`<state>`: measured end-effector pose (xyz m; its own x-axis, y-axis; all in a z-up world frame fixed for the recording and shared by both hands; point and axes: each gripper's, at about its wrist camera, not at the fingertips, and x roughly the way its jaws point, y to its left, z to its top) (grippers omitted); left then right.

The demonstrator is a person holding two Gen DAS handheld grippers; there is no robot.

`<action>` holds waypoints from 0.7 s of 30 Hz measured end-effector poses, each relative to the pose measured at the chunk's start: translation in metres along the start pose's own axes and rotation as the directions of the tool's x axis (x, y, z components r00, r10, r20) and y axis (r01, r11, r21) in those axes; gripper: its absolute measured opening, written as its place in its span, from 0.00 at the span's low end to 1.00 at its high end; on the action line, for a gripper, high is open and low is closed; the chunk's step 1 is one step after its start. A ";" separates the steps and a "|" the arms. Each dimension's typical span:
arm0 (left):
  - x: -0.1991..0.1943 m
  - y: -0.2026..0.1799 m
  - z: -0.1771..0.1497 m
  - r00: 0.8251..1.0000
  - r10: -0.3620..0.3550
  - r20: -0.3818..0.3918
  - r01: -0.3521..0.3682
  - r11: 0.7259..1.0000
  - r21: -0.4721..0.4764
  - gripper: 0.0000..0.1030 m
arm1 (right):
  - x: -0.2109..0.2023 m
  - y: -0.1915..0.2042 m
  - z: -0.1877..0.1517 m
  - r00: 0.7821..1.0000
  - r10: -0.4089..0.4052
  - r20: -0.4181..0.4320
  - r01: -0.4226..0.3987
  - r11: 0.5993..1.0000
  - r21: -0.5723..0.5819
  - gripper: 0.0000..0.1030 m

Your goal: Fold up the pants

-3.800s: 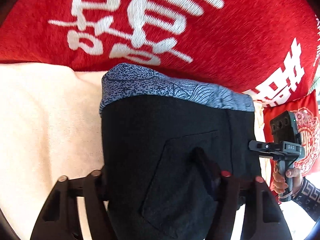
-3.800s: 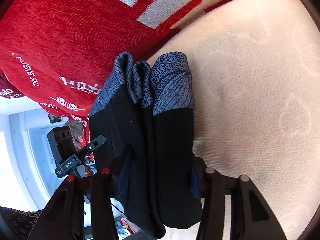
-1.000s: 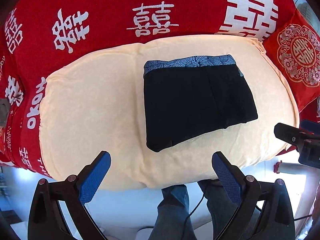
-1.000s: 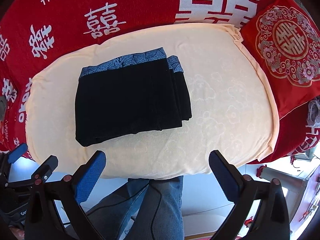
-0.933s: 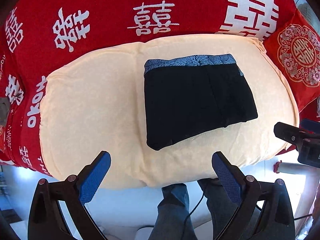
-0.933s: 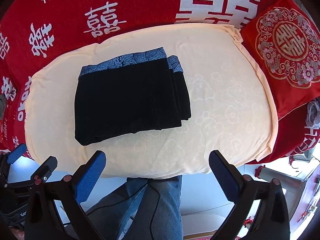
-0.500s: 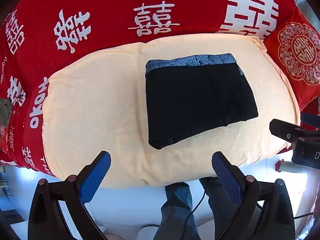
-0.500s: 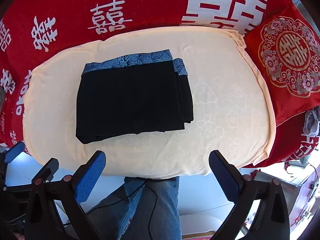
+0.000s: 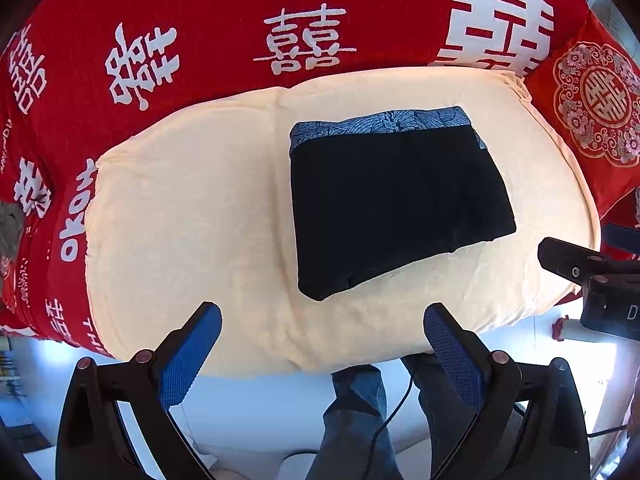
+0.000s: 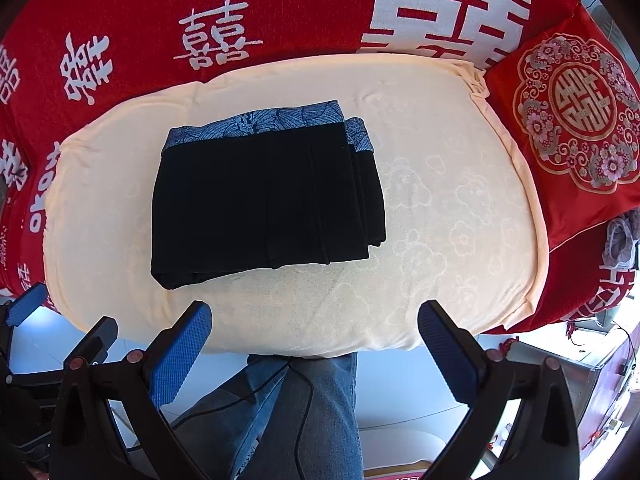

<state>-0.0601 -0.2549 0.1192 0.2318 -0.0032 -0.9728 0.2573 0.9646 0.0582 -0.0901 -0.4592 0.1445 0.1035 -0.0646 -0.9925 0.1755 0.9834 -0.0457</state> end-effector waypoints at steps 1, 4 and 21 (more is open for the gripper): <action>0.000 -0.001 0.000 1.000 -0.001 0.001 0.001 1.000 0.003 0.98 | -0.001 0.000 0.000 1.000 -0.001 0.001 0.001 1.000 0.001 1.00; -0.002 -0.002 0.001 1.000 -0.003 0.008 0.003 1.000 0.007 0.98 | -0.003 0.000 -0.001 1.000 -0.003 0.004 0.003 1.000 0.006 1.00; -0.002 0.000 0.001 1.000 -0.026 0.001 0.026 0.999 -0.033 0.98 | -0.004 0.006 -0.002 1.000 -0.012 -0.001 0.012 1.000 -0.010 1.00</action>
<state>-0.0602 -0.2554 0.1215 0.2261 -0.0287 -0.9737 0.2325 0.9723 0.0254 -0.0910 -0.4527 0.1480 0.1007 -0.0759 -0.9920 0.1669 0.9842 -0.0583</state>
